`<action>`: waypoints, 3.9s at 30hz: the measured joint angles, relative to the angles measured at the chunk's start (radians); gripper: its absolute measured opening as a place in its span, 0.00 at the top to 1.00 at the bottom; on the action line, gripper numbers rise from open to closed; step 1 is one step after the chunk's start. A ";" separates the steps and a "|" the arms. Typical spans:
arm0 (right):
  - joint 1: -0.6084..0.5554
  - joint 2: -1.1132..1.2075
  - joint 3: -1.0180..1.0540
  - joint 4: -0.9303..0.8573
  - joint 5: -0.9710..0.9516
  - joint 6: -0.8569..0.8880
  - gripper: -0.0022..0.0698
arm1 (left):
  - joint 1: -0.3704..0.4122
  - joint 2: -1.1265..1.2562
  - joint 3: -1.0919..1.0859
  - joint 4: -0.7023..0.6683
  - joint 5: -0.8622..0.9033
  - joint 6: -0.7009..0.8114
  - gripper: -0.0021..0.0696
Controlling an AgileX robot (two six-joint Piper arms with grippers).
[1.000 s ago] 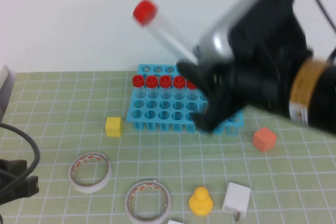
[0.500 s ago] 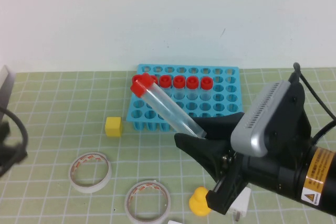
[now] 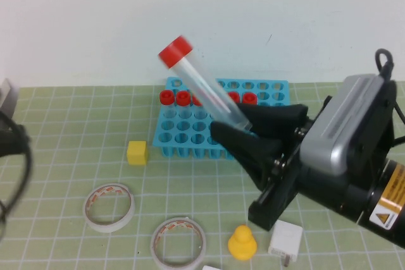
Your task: Place the test tubes
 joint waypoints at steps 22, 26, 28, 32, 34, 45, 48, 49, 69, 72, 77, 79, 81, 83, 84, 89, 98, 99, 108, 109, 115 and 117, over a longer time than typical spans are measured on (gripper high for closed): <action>0.000 0.094 0.004 0.124 -0.123 -0.020 0.65 | -0.549 0.006 0.000 0.150 -0.135 -0.264 0.97; 0.000 0.136 0.006 0.097 -0.254 -0.002 0.65 | -0.550 0.006 0.000 0.136 -0.169 -0.342 0.90; 0.000 0.156 0.006 0.059 -0.315 -0.001 0.65 | -0.550 0.006 0.000 0.135 -0.187 -0.372 0.82; 0.000 0.189 0.006 -0.029 -0.370 0.032 0.65 | -0.550 0.006 0.000 0.121 -0.204 -0.411 0.56; 0.000 0.207 0.006 -0.062 -0.389 0.067 0.65 | -0.550 0.006 0.000 0.109 -0.206 -0.417 0.45; 0.000 0.280 0.006 -0.130 -0.494 0.104 0.65 | -0.550 0.007 0.000 -0.043 -0.208 -0.419 0.32; 0.000 0.300 0.006 -0.171 -0.494 0.104 0.65 | -0.550 0.007 0.000 -0.045 -0.224 -0.419 0.32; 0.000 0.306 0.006 -0.180 -0.494 0.104 0.65 | -0.550 0.007 0.000 -0.045 -0.229 -0.419 0.32; 0.085 0.321 0.006 0.007 -0.499 -0.013 0.65 | -0.552 0.007 0.000 -0.064 -0.249 -0.381 0.39; 0.085 0.321 0.006 0.061 -0.499 -0.016 0.65 | -0.552 0.007 0.000 -0.066 -0.253 -0.366 0.37; 0.085 0.321 0.006 0.063 -0.499 0.001 0.65 | -0.552 0.007 0.000 -0.064 -0.227 -0.357 0.33; 0.085 0.321 0.006 0.063 -0.499 0.032 0.65 | -0.552 0.007 0.000 -0.064 -0.204 -0.357 0.31; 0.085 0.321 0.006 0.063 -0.499 0.054 0.65 | -0.552 0.007 0.000 -0.064 -0.198 -0.356 0.29; 0.085 0.321 0.006 0.063 -0.499 0.071 0.65 | -0.552 0.007 0.000 -0.064 -0.195 -0.356 0.29; 0.085 0.321 0.006 0.061 -0.499 0.077 0.65 | -0.552 0.007 0.000 -0.064 -0.193 -0.356 0.29; 0.085 0.321 0.006 0.026 -0.499 0.094 0.65 | -0.552 0.007 0.000 -0.064 -0.193 -0.356 0.29; 0.085 0.321 0.006 -0.023 -0.499 0.107 0.65 | -0.552 0.007 0.000 -0.064 -0.179 -0.369 0.38; 0.085 0.321 0.006 -0.023 -0.499 0.107 0.65 | -0.552 0.007 0.000 -0.064 -0.172 -0.374 0.42; 0.085 0.321 0.006 -0.026 -0.499 0.109 0.65 | -0.552 0.007 0.000 -0.051 -0.156 -0.414 0.60; 0.085 0.321 0.006 -0.026 -0.499 0.109 0.65 | -0.552 0.007 0.000 -0.044 -0.156 -0.415 0.60; 0.085 0.321 0.006 -0.029 -0.497 0.109 0.65 | -0.552 0.007 0.000 -0.011 -0.156 -0.415 0.60; 0.085 0.321 0.006 -0.034 -0.497 0.109 0.64 | -0.552 0.007 0.000 -0.006 -0.156 -0.415 0.60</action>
